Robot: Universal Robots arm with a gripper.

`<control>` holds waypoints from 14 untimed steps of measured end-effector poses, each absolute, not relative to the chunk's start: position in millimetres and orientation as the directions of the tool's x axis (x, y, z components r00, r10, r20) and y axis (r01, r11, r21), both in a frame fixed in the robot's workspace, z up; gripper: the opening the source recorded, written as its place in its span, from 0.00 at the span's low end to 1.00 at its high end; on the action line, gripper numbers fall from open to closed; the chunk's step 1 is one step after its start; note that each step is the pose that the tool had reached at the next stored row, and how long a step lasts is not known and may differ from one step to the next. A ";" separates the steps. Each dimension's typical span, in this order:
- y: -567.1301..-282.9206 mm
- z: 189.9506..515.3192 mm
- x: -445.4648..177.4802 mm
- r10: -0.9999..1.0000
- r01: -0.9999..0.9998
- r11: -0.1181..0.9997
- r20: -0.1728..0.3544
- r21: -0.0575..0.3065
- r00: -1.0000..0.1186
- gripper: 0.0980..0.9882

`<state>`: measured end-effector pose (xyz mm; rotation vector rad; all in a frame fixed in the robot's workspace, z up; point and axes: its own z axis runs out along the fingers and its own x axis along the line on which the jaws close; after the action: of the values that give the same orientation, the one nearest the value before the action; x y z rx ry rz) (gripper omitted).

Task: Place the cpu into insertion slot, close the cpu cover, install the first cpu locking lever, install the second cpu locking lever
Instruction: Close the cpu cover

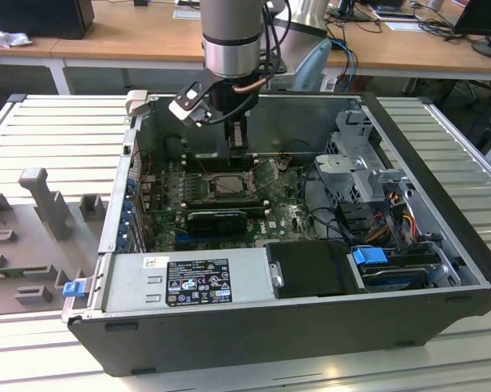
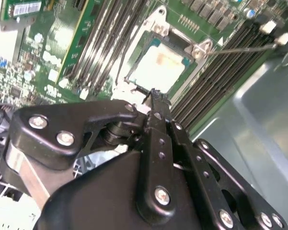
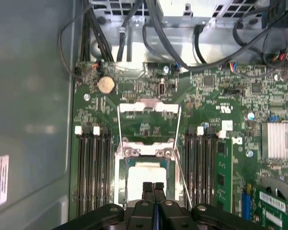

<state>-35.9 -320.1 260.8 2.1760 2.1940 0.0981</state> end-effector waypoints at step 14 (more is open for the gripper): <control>-320.1 274.7 -27.2 1.000 0.997 0.008 0.009 0.080 -0.009 0.01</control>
<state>-27.2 -320.1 274.7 2.1758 2.1940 0.0979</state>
